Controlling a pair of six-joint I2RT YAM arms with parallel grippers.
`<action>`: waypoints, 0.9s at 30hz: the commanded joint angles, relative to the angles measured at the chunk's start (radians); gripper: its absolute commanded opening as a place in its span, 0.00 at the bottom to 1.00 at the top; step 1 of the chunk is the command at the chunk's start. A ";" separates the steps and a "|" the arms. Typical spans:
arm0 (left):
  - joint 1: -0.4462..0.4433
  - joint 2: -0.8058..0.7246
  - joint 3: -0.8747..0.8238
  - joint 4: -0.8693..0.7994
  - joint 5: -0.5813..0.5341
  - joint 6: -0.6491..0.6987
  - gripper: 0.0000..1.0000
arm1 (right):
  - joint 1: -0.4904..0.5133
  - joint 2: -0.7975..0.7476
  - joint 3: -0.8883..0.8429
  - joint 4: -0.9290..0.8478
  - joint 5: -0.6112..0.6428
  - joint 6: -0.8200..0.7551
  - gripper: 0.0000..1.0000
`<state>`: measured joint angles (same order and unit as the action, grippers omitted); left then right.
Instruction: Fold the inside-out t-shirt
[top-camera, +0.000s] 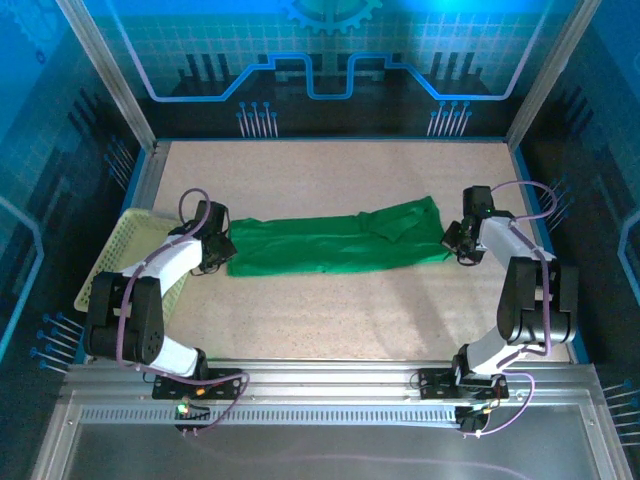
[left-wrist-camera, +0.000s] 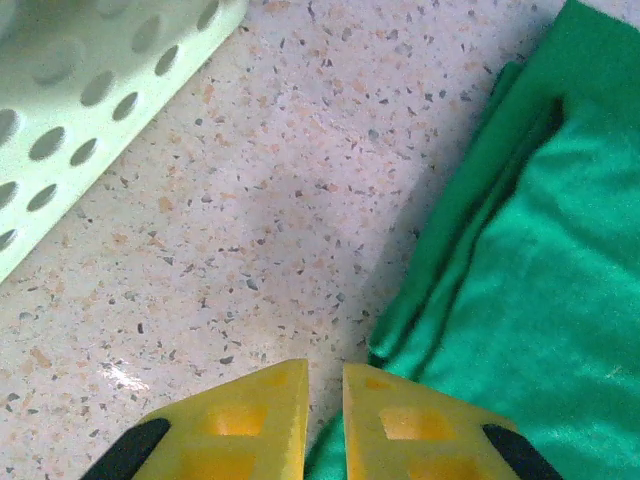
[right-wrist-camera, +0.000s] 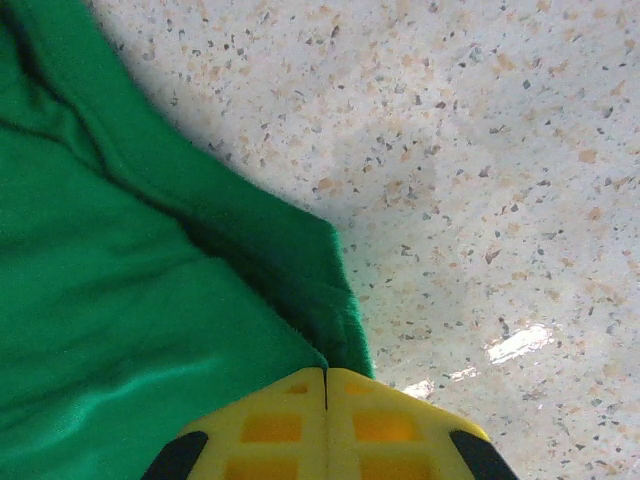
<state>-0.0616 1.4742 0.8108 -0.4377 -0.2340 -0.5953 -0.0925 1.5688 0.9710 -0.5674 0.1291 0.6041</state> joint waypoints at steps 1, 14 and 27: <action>-0.012 0.012 -0.003 -0.045 0.024 -0.002 0.22 | 0.007 -0.020 -0.010 -0.013 -0.005 0.001 0.00; -0.092 -0.174 -0.164 0.001 0.119 -0.082 0.40 | 0.008 -0.021 -0.032 -0.002 -0.019 -0.003 0.00; -0.092 -0.077 -0.176 0.132 0.202 -0.070 0.41 | 0.004 -0.021 -0.036 -0.001 -0.022 -0.004 0.00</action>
<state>-0.1535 1.3663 0.6250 -0.3386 -0.0654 -0.6559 -0.0906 1.5669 0.9432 -0.5636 0.1154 0.6048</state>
